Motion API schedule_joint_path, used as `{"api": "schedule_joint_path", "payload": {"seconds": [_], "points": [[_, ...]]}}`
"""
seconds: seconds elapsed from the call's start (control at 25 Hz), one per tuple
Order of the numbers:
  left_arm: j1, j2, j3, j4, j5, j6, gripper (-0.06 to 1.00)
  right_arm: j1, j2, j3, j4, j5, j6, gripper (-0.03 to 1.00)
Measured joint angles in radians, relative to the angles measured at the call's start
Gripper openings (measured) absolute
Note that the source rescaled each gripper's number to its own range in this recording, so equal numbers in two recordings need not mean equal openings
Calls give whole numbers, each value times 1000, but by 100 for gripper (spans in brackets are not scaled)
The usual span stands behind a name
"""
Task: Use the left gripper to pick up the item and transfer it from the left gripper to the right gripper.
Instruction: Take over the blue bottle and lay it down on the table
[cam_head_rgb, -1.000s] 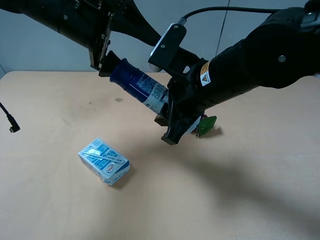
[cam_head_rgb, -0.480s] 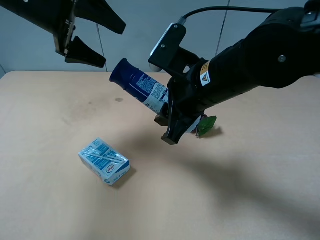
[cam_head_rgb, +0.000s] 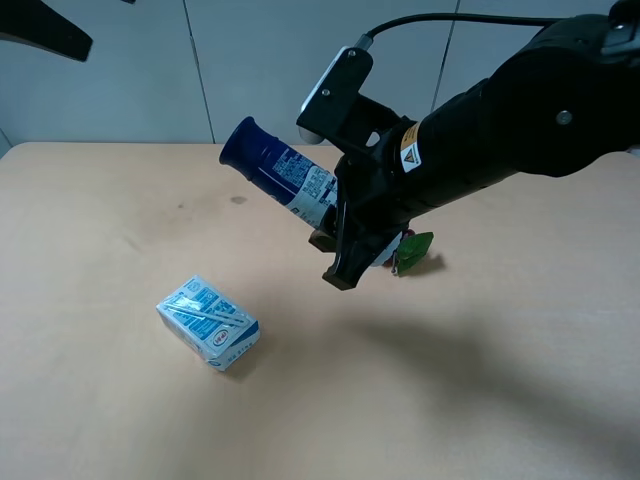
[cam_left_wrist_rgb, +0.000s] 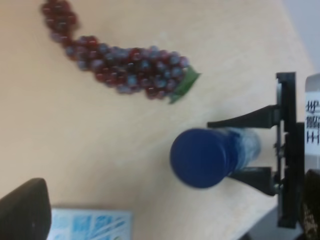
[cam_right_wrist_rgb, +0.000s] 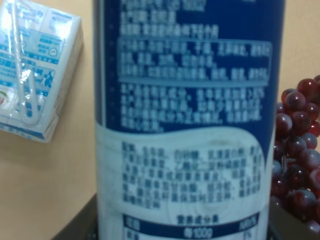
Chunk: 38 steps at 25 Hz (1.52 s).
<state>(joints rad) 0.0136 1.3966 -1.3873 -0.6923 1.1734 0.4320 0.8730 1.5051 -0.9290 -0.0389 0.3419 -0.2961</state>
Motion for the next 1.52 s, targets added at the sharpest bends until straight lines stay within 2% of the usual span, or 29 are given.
{"api": "schedule_joint_path", "payload": {"seconds": [0.28,0.4,0.6,1.08,1.36,1.52], "points": [[0,-216,0,267,4,-141,100,0,0,0,1,1,0,0],[0,-303,0,344,4,-185,100,0,0,0,4,2,0,0],[0,-466,44,412,3,-210,100,0,0,0,4,2,0,0],[0,-1008,498,553,1,-269,100,0,0,0,14,2,0,0],[0,-1295,650,683,1,-339,100,0,0,0,25,2,0,0],[0,-1387,706,713,1,-398,100,0,0,0,30,2,0,0]]}}
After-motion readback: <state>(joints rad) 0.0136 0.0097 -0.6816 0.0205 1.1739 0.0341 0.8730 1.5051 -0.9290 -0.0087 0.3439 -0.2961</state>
